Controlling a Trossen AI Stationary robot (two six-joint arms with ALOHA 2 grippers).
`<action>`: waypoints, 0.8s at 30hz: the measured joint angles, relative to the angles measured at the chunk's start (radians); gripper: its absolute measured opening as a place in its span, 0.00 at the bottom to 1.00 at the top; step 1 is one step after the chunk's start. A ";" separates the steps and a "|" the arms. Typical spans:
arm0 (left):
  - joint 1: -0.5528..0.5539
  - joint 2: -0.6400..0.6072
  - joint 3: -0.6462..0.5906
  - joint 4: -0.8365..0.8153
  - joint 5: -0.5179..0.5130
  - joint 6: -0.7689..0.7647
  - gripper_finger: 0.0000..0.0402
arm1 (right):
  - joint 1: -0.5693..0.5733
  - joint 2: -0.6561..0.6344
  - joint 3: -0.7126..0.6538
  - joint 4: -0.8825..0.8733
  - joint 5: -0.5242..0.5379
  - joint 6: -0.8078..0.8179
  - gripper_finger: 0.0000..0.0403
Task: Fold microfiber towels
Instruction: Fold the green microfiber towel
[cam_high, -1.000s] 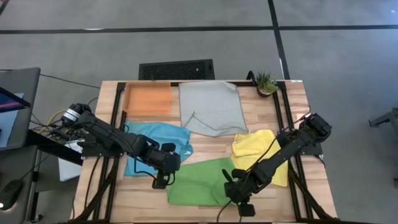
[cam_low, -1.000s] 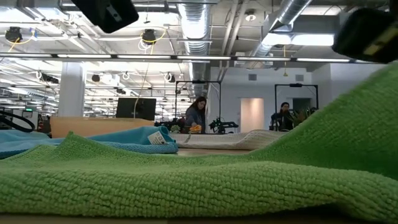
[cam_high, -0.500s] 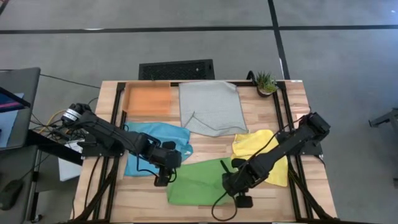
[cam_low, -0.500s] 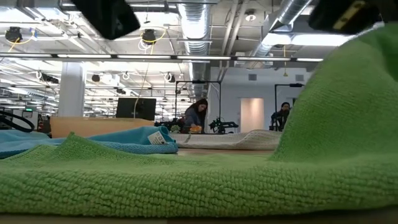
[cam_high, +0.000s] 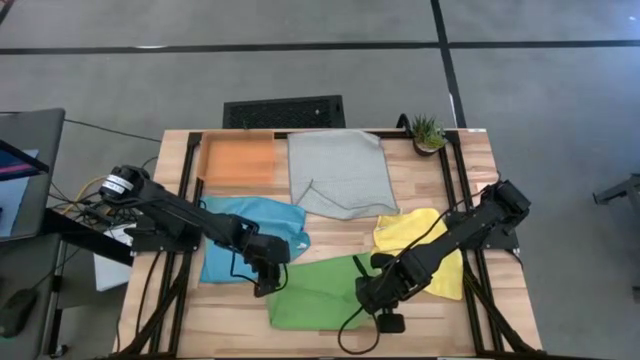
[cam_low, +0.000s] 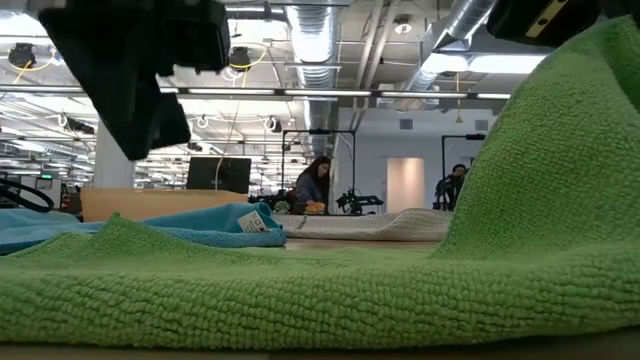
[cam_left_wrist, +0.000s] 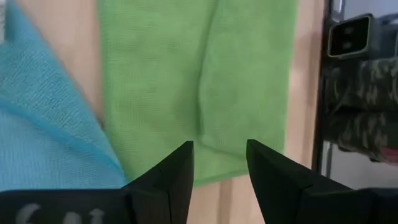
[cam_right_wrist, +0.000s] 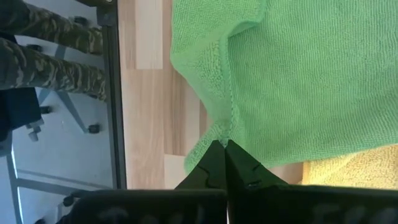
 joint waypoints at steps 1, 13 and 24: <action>0.001 0.000 -0.013 0.010 -0.004 -0.002 0.35 | 0.000 0.000 0.000 0.000 0.000 0.000 0.01; -0.015 0.000 -0.127 0.237 0.007 0.000 0.35 | 0.000 0.000 0.000 0.000 0.000 0.000 0.01; -0.080 0.000 -0.130 0.255 -0.142 0.019 0.35 | 0.000 0.000 0.000 -0.005 0.000 0.001 0.01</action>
